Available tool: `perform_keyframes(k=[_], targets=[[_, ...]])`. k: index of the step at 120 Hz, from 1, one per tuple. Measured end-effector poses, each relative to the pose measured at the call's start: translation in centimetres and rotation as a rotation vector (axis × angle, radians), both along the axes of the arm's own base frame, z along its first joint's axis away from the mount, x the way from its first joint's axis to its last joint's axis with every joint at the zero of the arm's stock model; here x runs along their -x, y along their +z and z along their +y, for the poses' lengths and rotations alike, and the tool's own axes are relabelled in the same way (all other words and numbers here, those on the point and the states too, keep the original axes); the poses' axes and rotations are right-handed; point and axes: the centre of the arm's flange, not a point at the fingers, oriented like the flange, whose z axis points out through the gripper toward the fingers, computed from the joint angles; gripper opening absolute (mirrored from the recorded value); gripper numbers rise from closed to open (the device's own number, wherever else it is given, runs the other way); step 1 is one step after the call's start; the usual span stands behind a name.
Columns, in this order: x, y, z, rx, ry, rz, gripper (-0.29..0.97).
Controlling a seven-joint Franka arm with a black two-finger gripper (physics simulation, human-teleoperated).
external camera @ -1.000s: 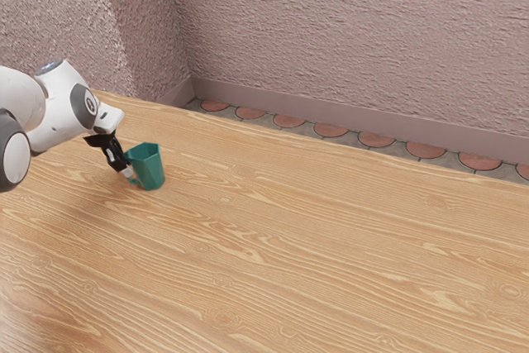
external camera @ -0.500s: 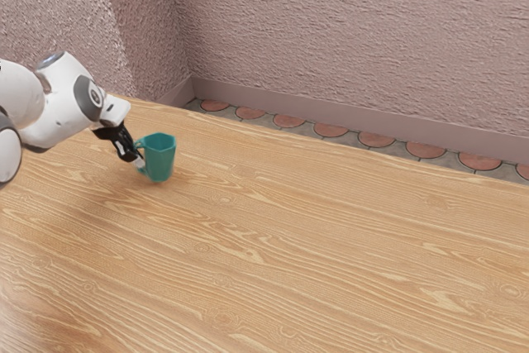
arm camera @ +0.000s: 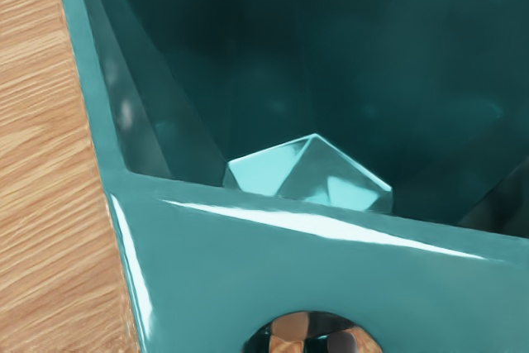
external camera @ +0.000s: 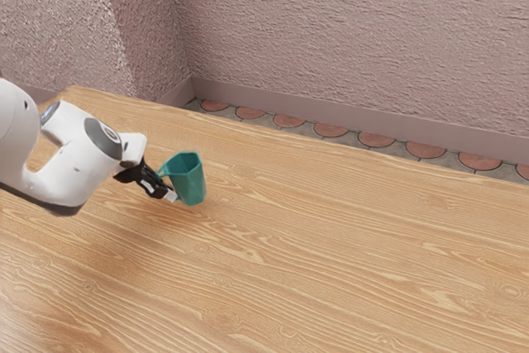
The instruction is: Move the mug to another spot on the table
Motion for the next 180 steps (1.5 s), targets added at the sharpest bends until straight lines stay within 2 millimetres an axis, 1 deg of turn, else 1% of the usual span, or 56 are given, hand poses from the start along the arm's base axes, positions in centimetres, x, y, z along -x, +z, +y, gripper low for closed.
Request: perform_keyframes(k=[10, 17, 29, 37, 44, 54, 65, 72, 84, 94, 102, 112, 132, 147, 155, 170, 180], targets=[[1.7, 0.0, -0.7, 0.002, 0.030, -0.020, -0.05], [3.5, -0.1, -0.8, -0.005, 0.049, -0.027, -0.05], [6.7, -1.0, 0.0, -0.031, 0.087, -0.013, -0.04], [8.0, -1.4, 0.6, -0.053, 0.105, -0.009, -0.04], [8.7, -1.7, 0.9, -0.066, 0.121, -0.009, -0.04], [9.5, -2.3, 1.1, -0.037, 0.202, -0.024, -0.04], [9.9, -2.7, 0.7, -0.022, 0.244, -0.040, -0.04], [10.0, -2.9, 0.0, -0.024, 0.245, -0.048, -0.04], [10.0, -3.3, -2.3, -0.025, 0.219, -0.053, -0.04], [11.1, -3.9, -3.2, -0.028, 0.223, -0.042, -0.04], [12.2, -4.4, -3.2, -0.034, 0.238, -0.030, -0.04], [13.6, -4.5, -2.9, -0.044, 0.257, -0.025, -0.05], [14.4, -4.4, -2.2, -0.074, 0.269, -0.027, -0.04], [14.6, -4.5, -2.1, -0.080, 0.272, -0.028, 0.24], [14.6, -4.5, -2.2, -0.083, 0.266, -0.030, 0.36], [14.7, -4.5, -2.5, -0.089, 0.251, -0.034, 0.50], [15.6, -3.7, -2.9, -0.084, 0.256, -0.049, 0.56]])
